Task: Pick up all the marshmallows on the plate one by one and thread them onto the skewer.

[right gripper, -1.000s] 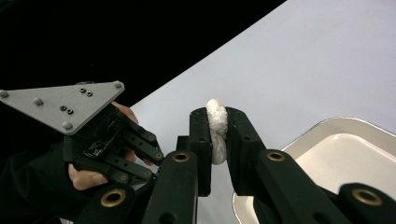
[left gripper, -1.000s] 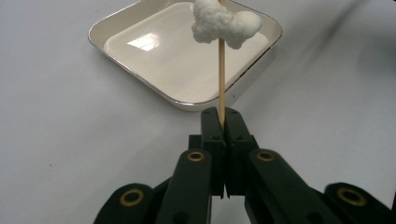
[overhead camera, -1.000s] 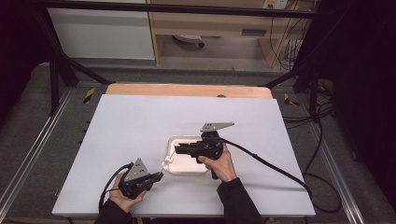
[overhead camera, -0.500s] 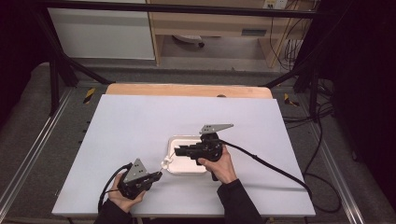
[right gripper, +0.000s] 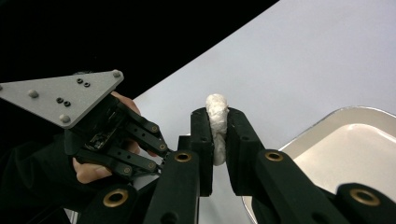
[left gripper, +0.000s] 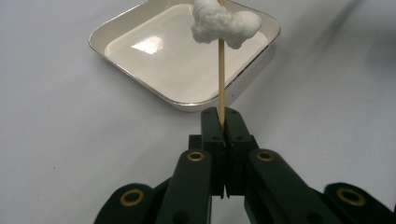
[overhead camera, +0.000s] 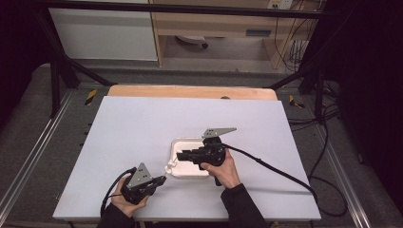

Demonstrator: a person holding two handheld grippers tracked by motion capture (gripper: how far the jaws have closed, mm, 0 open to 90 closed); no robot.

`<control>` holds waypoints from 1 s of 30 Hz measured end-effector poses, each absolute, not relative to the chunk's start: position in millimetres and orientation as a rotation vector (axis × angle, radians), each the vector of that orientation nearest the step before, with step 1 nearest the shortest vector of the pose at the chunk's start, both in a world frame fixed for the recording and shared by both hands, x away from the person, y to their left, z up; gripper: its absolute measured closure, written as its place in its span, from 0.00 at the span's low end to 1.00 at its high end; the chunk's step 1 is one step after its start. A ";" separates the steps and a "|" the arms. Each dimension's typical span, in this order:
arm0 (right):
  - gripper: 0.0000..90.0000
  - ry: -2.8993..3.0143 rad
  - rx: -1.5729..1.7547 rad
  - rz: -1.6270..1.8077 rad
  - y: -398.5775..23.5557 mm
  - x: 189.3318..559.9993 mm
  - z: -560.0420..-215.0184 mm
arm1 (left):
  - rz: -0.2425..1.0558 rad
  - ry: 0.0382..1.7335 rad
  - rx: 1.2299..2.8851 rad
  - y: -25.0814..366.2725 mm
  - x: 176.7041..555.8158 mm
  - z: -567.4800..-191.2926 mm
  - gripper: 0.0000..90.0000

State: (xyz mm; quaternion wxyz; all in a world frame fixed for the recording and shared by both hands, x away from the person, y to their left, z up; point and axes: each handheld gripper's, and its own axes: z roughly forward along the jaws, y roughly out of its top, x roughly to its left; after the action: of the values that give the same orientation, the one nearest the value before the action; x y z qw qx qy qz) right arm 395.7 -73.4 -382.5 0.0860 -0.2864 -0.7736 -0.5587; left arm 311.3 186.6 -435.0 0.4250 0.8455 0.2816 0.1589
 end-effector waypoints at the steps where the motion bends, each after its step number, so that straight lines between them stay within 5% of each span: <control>1: 0.92 -2.306 -0.853 -1.663 -73.5 395.8 -382.9 | 0.391 0.707 2.110 186.8 311.4 -434.7 0.99; 30: 0.92 -2.319 -0.836 -1.547 -65.8 396.0 -393.6 | 0.396 0.690 2.061 179.2 314.7 -427.0 0.99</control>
State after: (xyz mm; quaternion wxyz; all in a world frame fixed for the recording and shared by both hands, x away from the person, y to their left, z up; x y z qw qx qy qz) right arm 396.0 -65.8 -393.6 0.1151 -0.2853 -0.7915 -0.5281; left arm 314.7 179.2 -427.0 0.4495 0.8334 0.2790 0.1601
